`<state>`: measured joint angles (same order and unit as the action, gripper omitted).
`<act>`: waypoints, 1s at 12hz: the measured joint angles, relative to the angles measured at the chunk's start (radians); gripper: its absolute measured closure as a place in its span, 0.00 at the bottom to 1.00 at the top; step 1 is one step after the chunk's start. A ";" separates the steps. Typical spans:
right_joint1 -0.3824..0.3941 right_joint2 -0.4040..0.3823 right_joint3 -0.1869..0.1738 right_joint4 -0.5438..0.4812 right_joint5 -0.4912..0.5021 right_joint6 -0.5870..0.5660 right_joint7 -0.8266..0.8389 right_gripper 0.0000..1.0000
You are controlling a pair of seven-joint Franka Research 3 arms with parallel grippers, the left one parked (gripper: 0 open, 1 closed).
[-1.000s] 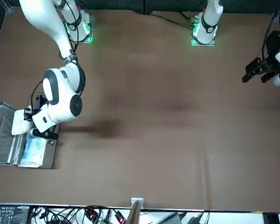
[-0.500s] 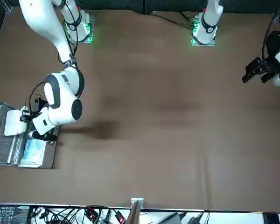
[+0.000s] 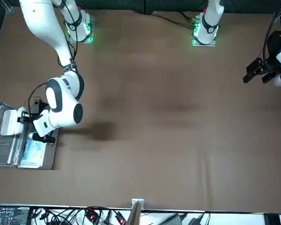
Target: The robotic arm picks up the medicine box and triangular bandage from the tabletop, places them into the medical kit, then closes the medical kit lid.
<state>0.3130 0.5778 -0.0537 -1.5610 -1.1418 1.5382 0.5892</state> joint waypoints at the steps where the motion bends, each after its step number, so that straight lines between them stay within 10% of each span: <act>1: 0.000 0.008 0.000 -0.002 -0.013 -0.002 0.015 0.99; 12: -0.011 0.099 0.000 -0.010 -0.026 0.025 0.102 0.99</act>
<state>0.3016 0.6766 -0.0538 -1.5707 -1.1675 1.5635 0.6916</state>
